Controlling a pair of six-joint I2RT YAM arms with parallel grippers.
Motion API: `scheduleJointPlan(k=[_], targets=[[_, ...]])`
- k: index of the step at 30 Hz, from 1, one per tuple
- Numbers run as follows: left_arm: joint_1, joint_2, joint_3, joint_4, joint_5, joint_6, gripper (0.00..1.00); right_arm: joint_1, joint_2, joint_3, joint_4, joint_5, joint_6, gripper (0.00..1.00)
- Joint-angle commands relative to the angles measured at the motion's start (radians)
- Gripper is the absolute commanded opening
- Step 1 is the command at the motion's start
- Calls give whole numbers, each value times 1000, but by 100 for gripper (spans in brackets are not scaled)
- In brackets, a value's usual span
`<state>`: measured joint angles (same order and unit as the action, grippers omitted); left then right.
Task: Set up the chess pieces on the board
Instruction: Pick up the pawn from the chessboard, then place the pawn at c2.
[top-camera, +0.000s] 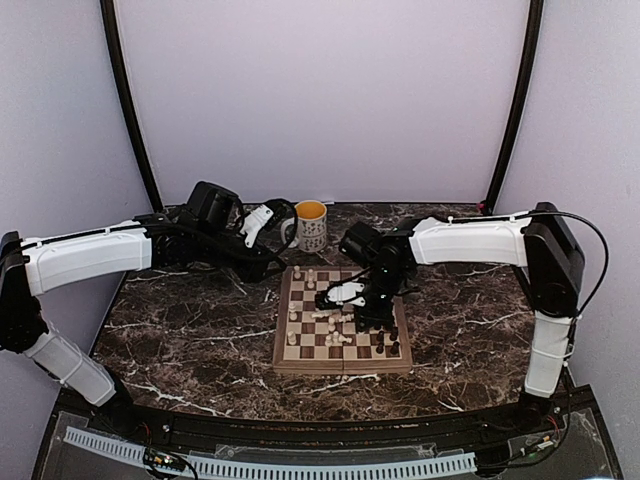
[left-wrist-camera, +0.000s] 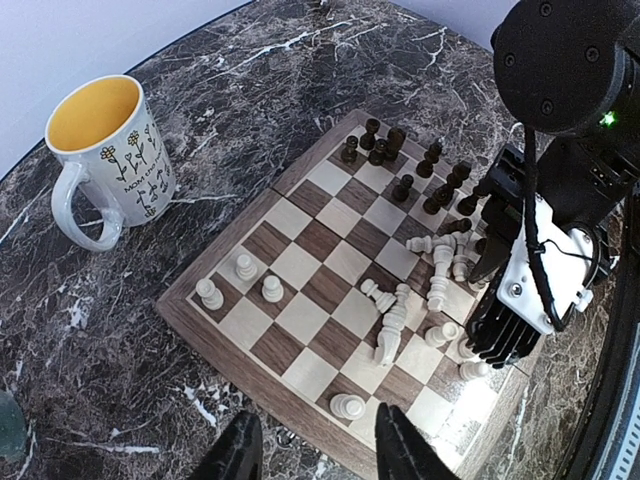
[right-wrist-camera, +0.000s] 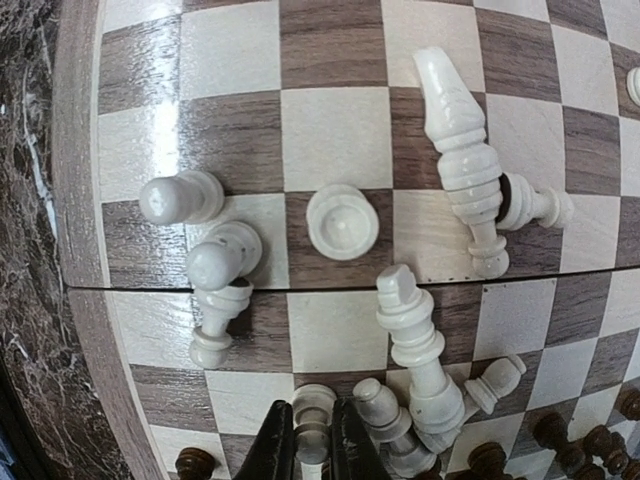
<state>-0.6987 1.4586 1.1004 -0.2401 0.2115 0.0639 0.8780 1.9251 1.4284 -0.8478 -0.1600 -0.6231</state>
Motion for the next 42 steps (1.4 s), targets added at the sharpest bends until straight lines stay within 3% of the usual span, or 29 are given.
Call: scheduleJointPlan(k=[1, 11, 19, 23, 31, 42], targets=[[1, -1, -11, 8, -7, 14, 41, 24, 14, 44, -29, -11, 2, 6], [12, -17, -8, 10, -45, 3, 40, 26, -10, 210, -86, 0, 25, 2], [68, -118, -68, 95, -317, -79, 40, 26, 164, 457, -103, 27, 51, 3], [77, -174, -102, 137, -388, -90, 41, 26, 275, 605, -142, 28, 69, 3], [77, -220, -122, 157, -416, -75, 41, 26, 420, 758, -160, 33, 89, 3], [77, -218, -120, 147, -414, -72, 41, 26, 477, 771, -142, 47, 91, 5]])
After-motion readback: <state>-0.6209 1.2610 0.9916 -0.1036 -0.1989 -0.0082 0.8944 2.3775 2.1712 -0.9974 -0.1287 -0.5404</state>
